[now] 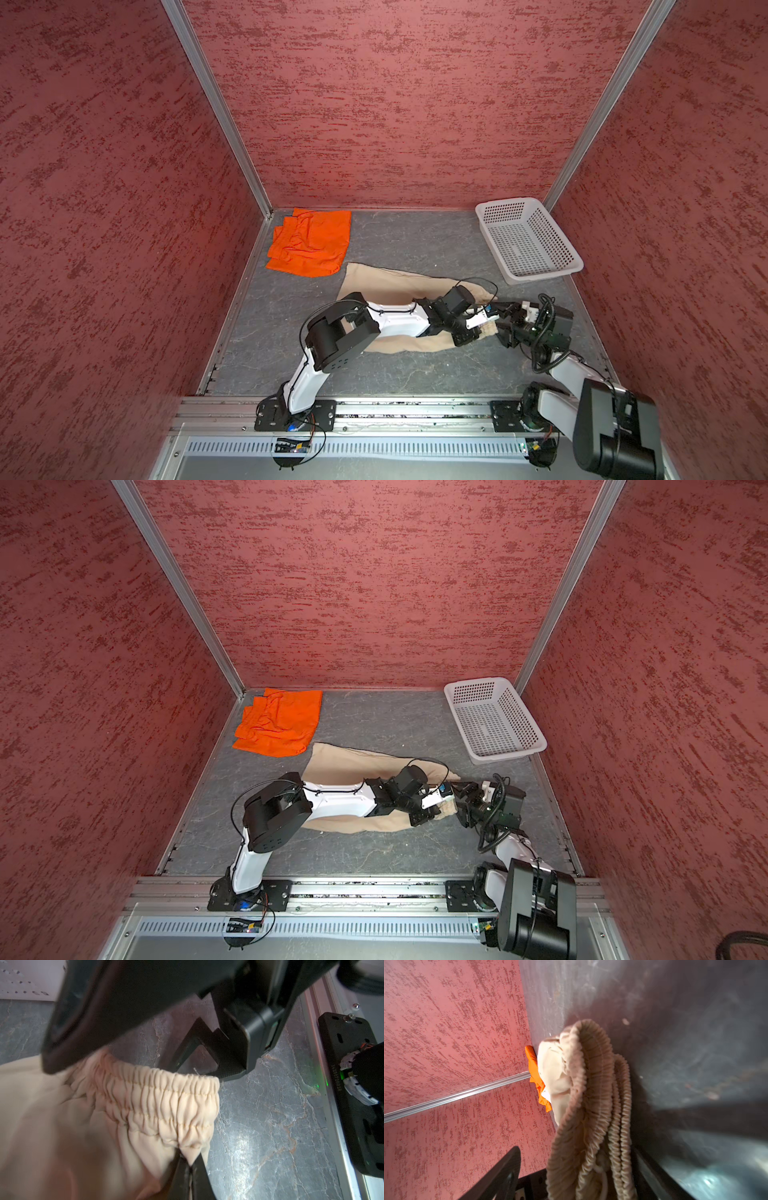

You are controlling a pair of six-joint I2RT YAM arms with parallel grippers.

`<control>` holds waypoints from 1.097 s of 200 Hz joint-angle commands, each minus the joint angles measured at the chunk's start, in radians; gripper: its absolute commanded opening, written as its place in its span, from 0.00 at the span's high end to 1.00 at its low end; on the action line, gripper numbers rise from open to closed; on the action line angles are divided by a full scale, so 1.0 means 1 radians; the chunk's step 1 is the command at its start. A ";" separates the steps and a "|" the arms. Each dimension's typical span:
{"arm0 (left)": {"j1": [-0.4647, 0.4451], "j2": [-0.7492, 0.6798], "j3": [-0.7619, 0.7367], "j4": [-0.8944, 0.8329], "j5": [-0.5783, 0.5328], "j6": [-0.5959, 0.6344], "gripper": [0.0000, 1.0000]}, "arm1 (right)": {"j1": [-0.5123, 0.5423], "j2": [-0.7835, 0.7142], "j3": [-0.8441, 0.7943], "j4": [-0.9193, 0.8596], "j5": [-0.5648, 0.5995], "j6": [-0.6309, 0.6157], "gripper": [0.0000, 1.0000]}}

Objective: Fold and stack the shorts
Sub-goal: 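Lift the beige leg cuffs with both grippers and fold them over toward the waist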

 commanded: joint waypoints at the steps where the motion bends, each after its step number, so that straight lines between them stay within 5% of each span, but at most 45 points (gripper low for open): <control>1: -0.002 0.019 0.019 0.007 0.026 0.005 0.95 | 0.023 -0.002 -0.021 -0.008 0.024 0.000 0.17; 25: -0.018 0.006 0.022 0.019 0.056 0.014 0.94 | 0.030 0.042 -0.011 0.007 0.049 -0.023 0.26; 41: -0.022 -0.007 0.019 0.016 0.051 -0.007 0.87 | 0.033 0.067 0.031 -0.058 0.090 -0.084 0.55; 81: 0.045 -0.136 -0.043 -0.013 -0.011 -0.159 0.60 | 0.057 -0.060 0.257 -0.529 0.269 -0.340 0.83; 143: 0.325 -0.389 -0.194 -0.180 -0.027 -0.613 0.48 | 0.189 -0.032 0.696 -0.933 0.529 -0.564 0.87; 175: 0.479 -0.518 -0.403 -0.141 0.005 -0.843 0.46 | 0.355 0.106 0.944 -1.019 0.683 -0.604 0.88; 219: 0.565 -0.596 -0.624 -0.119 -0.034 -0.953 0.55 | 0.638 0.288 1.191 -1.098 0.916 -0.596 0.88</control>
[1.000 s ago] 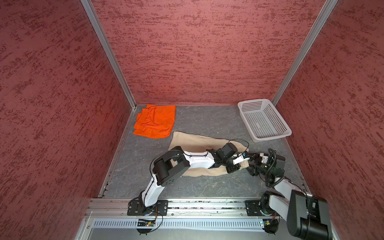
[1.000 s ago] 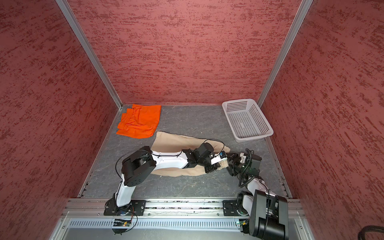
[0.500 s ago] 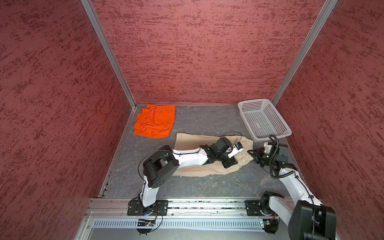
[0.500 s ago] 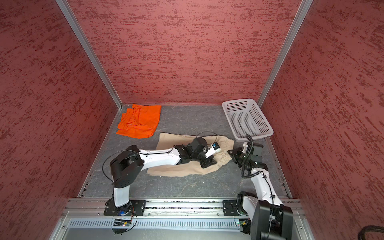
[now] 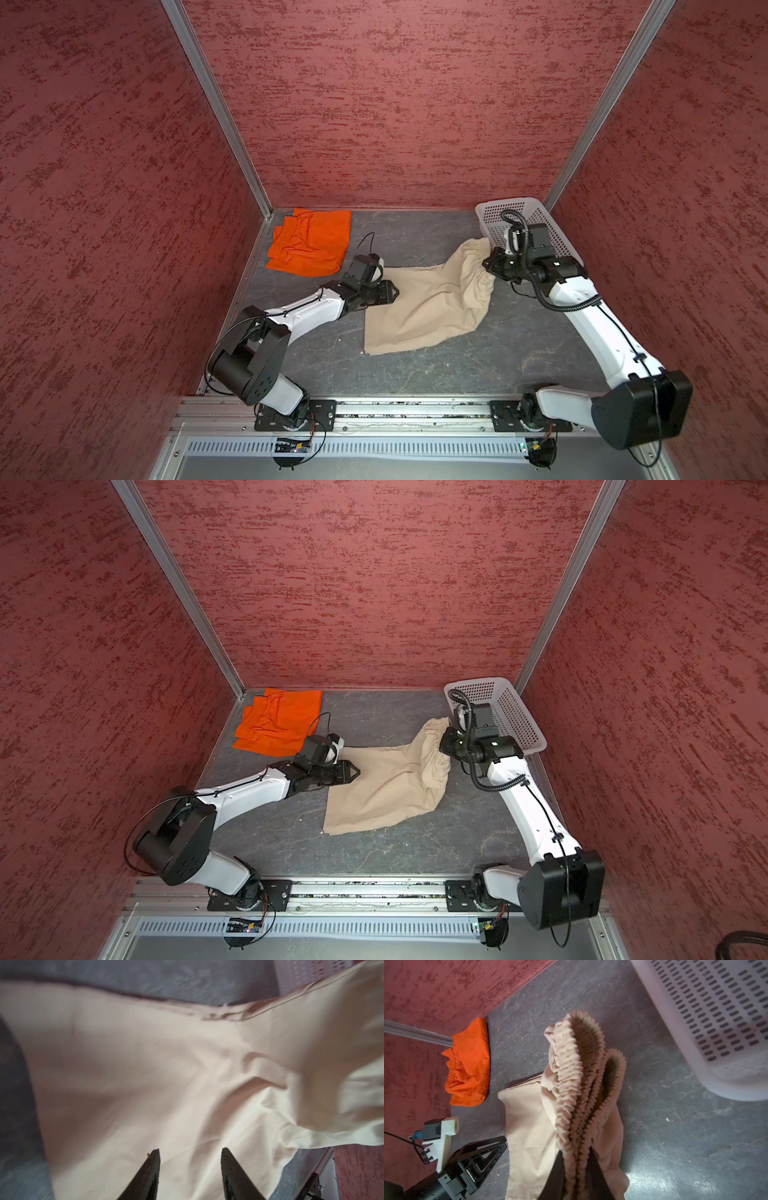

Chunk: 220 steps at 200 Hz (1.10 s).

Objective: Fold and stack the shorts
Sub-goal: 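Lift the beige leg cuffs with both grippers and fold them over toward the waist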

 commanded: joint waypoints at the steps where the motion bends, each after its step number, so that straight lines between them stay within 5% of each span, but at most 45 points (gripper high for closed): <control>1: 0.016 -0.034 -0.072 0.005 -0.008 -0.112 0.55 | 0.117 0.055 0.098 -0.085 0.183 -0.016 0.88; 45: 0.024 0.003 -0.163 0.047 -0.058 -0.138 0.67 | 0.324 0.181 0.264 -0.113 0.314 0.008 0.88; 101: 0.031 0.039 -0.197 0.085 -0.074 -0.138 0.68 | 0.538 0.324 0.397 -0.111 0.369 0.070 0.88; 165: 0.064 -0.003 -0.211 0.085 -0.060 -0.150 0.67 | 0.684 0.504 0.396 -0.038 0.349 0.176 0.86; 220: 0.158 -0.274 -0.250 -0.043 -0.018 -0.200 0.57 | 0.729 0.654 0.347 0.167 0.191 0.211 0.78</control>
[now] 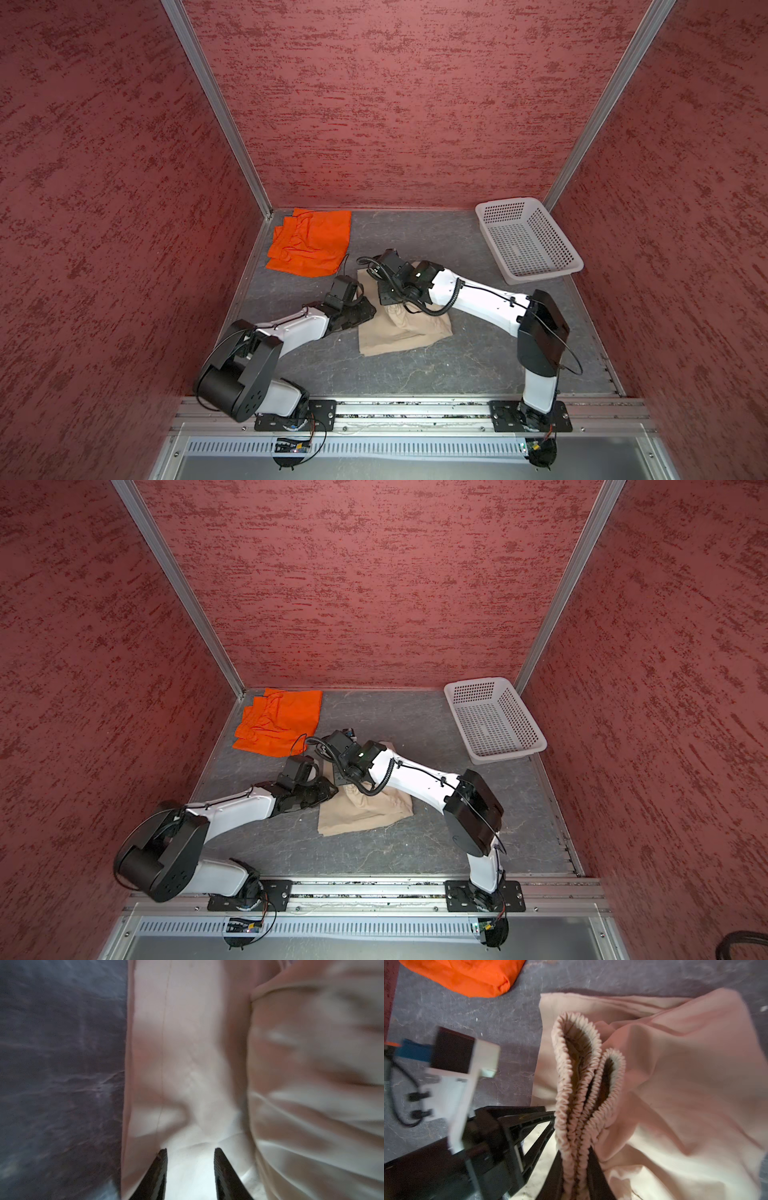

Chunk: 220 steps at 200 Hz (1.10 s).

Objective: Fold and stack the shorts

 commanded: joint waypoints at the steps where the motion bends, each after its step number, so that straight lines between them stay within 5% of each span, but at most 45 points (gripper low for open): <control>1: 0.050 -0.132 -0.023 -0.082 0.017 -0.032 0.56 | 0.014 0.043 -0.019 0.133 -0.090 0.045 0.77; 43: 0.217 -0.414 -0.142 -0.128 0.125 -0.091 0.45 | 0.021 0.027 -0.082 0.323 -0.250 0.063 0.44; 86: 0.362 -0.541 -0.274 -0.003 0.302 -0.166 0.33 | -0.027 -0.172 -0.152 0.422 -0.302 0.063 0.37; 111: 0.399 -0.498 -0.323 0.103 0.375 -0.185 0.28 | -0.076 -0.231 -0.281 0.473 -0.285 0.092 0.45; 151: 0.407 -0.346 -0.331 0.212 0.427 -0.149 0.23 | -0.080 -0.074 -0.271 0.463 -0.331 0.089 0.71; 220: 0.403 -0.133 -0.322 0.314 0.440 -0.101 0.20 | -0.081 0.124 -0.290 0.516 -0.367 0.117 0.85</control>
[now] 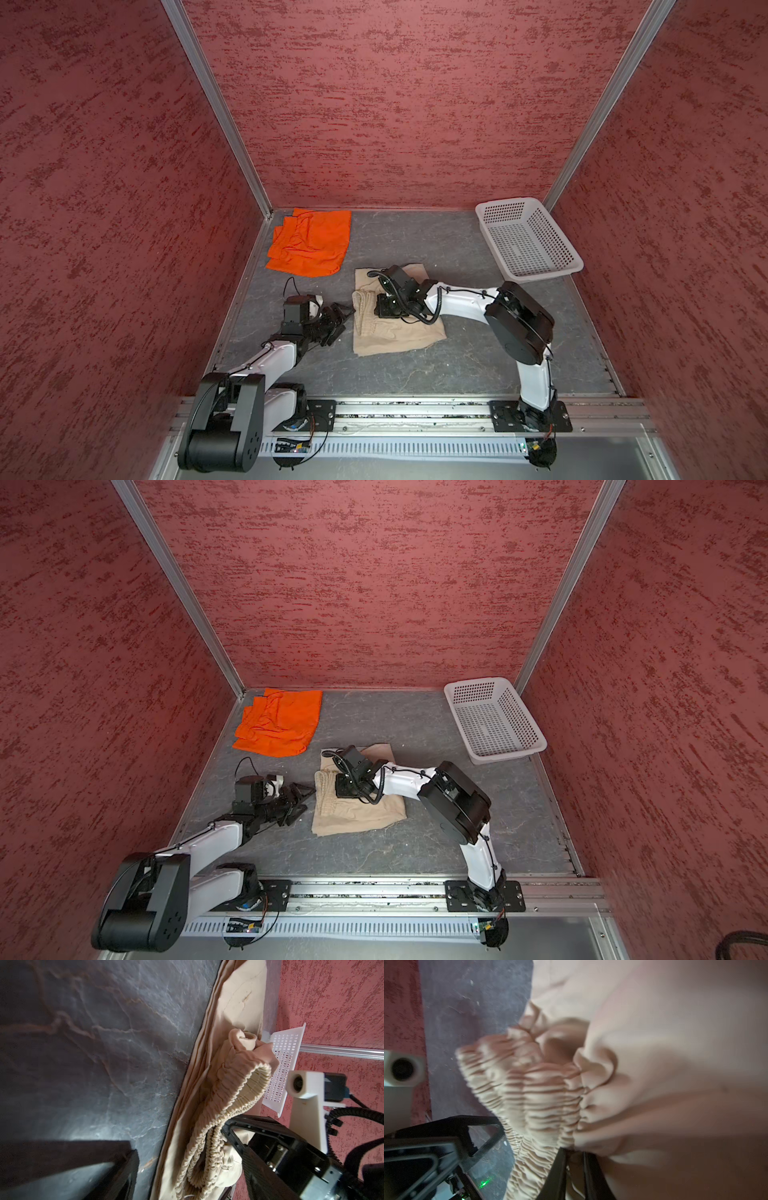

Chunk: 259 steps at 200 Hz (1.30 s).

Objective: Fold and stack the shorts

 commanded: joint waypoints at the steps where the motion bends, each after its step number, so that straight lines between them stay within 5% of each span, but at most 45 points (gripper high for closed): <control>1: 0.005 0.059 0.006 0.063 0.014 0.041 0.20 | 0.001 0.023 -0.001 0.032 -0.007 0.027 0.85; 75: -0.027 0.350 0.029 0.198 0.027 0.055 0.20 | -0.008 0.006 -0.122 0.076 -0.002 0.065 0.86; 159: -0.203 0.552 0.100 0.403 0.016 -0.045 0.24 | -0.009 0.014 -0.171 0.168 -0.054 0.118 0.88; 181: -0.226 0.525 0.130 0.349 -0.014 -0.039 0.45 | -0.009 0.006 -0.175 0.184 -0.056 0.126 0.88; 223: -0.231 0.384 0.271 -0.083 -0.123 0.144 0.83 | -0.013 -0.063 -0.181 0.199 -0.025 0.120 0.84; 259: -0.226 0.321 0.497 -0.494 -0.276 0.417 1.00 | -0.069 -0.215 -0.270 0.225 0.012 0.129 0.59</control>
